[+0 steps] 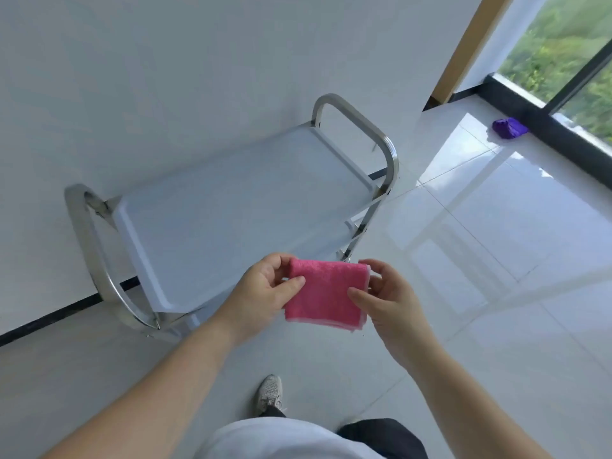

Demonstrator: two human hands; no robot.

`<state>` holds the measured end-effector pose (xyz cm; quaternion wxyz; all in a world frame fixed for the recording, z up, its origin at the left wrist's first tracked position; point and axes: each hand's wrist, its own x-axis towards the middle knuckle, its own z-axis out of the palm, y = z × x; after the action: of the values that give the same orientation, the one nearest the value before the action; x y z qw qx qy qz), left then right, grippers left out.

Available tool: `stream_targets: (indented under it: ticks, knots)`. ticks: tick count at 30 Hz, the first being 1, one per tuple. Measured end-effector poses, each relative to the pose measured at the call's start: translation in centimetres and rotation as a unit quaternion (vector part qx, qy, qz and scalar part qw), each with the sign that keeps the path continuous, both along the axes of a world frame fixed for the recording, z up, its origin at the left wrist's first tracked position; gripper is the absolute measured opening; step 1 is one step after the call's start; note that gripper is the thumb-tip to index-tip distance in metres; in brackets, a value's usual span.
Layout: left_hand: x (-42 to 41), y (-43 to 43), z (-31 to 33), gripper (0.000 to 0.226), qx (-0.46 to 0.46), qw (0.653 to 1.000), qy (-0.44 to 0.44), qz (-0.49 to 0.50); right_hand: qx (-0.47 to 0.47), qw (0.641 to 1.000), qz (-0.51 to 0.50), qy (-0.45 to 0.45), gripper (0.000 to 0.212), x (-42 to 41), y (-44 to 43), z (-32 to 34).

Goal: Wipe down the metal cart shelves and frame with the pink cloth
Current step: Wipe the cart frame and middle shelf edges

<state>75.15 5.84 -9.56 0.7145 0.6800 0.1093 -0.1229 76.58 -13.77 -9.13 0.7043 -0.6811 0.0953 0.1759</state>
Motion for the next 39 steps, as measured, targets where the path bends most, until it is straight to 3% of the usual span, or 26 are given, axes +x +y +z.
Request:
stream_targets:
  ticks: [4, 9, 19, 25, 31, 35, 39]
  knots:
    - [0.9, -2.4, -0.1, 0.011, 0.03, 0.997, 0.004, 0.076, -0.009, 0.996, 0.084, -0.001, 0.043, 4.2, -1.6, -1.2]
    - [-1.4, -7.6, 0.3, 0.015, 0.049, 0.969, 0.024, 0.241, -0.036, 0.969, 0.242, -0.037, 0.038, 8.0, -4.1, -1.5]
    - [-10.9, -16.4, -1.0, 0.021, 0.017, 0.871, 0.059, 0.487, -0.099, 0.853, 0.506, -0.077, 0.041, 5.6, -4.1, -2.1]
    - [-15.5, -16.5, -3.1, 0.02, 0.014, 0.821, 0.062, 0.567, -0.125, 0.809, 0.567, -0.093, 0.043, 2.0, -1.3, -2.9]
    - [-18.2, -15.1, -8.4, 0.019, 0.014, 0.791, 0.079, 0.607, -0.17, 0.773, 0.587, -0.167, 0.037, -0.6, 1.7, -6.9]
    - [-17.9, -13.3, -13.4, 0.017, 0.031, 0.773, 0.106, 0.625, -0.186, 0.71, 0.636, -0.236, 0.032, 0.4, 4.5, -12.8]
    - [-15.7, -10.6, -20.6, 0.016, 0.033, 0.747, 0.118, 0.654, -0.178, 0.652, 0.667, -0.314, 0.04, 2.3, 8.6, -20.5]
